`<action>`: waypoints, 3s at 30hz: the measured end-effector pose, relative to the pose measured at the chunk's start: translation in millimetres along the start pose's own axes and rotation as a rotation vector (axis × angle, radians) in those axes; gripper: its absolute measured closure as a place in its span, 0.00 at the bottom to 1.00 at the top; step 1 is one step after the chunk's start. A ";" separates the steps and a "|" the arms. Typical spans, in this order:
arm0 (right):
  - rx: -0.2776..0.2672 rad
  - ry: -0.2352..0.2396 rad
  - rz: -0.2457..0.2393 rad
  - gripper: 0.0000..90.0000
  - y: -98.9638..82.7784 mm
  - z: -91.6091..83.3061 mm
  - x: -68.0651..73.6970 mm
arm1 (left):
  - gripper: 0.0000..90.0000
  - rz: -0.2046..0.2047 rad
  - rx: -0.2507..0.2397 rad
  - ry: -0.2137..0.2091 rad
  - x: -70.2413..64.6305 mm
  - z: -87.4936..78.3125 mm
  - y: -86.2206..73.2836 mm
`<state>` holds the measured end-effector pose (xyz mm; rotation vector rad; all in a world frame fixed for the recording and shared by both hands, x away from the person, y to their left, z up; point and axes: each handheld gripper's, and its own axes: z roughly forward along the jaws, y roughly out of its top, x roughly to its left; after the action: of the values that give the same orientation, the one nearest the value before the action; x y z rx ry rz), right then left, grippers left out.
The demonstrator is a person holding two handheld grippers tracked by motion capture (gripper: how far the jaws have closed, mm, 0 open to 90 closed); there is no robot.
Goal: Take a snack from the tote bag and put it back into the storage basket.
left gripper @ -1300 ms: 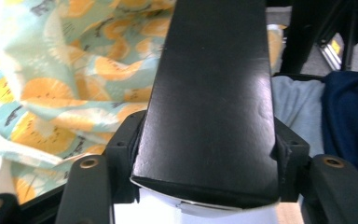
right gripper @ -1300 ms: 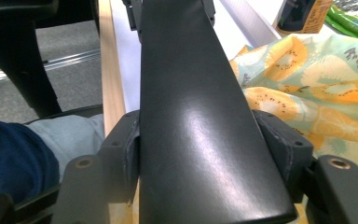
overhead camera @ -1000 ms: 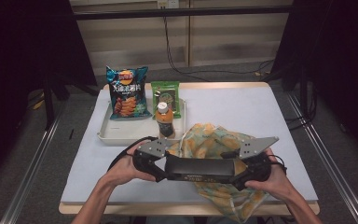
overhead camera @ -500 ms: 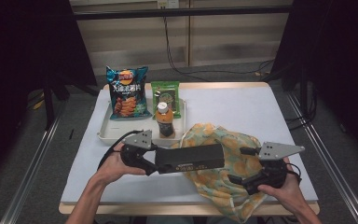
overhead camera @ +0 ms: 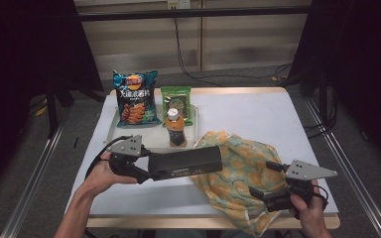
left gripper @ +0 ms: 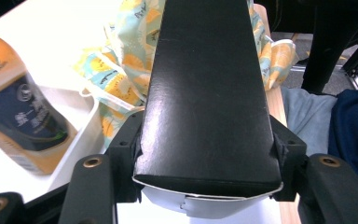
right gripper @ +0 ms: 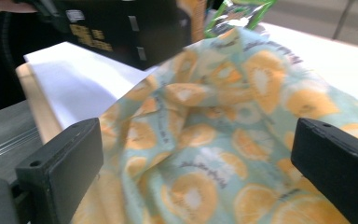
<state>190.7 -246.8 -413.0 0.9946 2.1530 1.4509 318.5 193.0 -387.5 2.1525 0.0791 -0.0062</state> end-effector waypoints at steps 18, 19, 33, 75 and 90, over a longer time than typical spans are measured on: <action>-0.009 -0.030 -0.007 0.02 -3.4 1.6 -7.0 | 0.47 -0.022 0.028 0.109 12.4 -48.4 -20.9; -0.007 -0.028 -0.006 0.02 -4.3 2.0 -7.5 | 0.47 -0.024 0.021 0.119 12.8 -55.2 -23.2; -0.028 -0.041 -0.002 0.03 -6.6 3.0 -9.2 | 0.47 -0.079 0.021 0.196 33.3 -93.7 -45.0; -0.045 0.005 -0.017 0.03 -6.2 3.0 -4.8 | 0.47 -0.213 0.096 0.272 99.6 -104.5 -67.7; -0.045 0.010 -0.018 0.03 -7.1 2.1 -6.0 | 0.47 -0.244 0.142 0.272 114.5 -88.5 -78.3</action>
<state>193.6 -251.4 -420.8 0.9519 2.1205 1.4923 425.8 315.9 -408.1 2.2608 0.5123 0.1438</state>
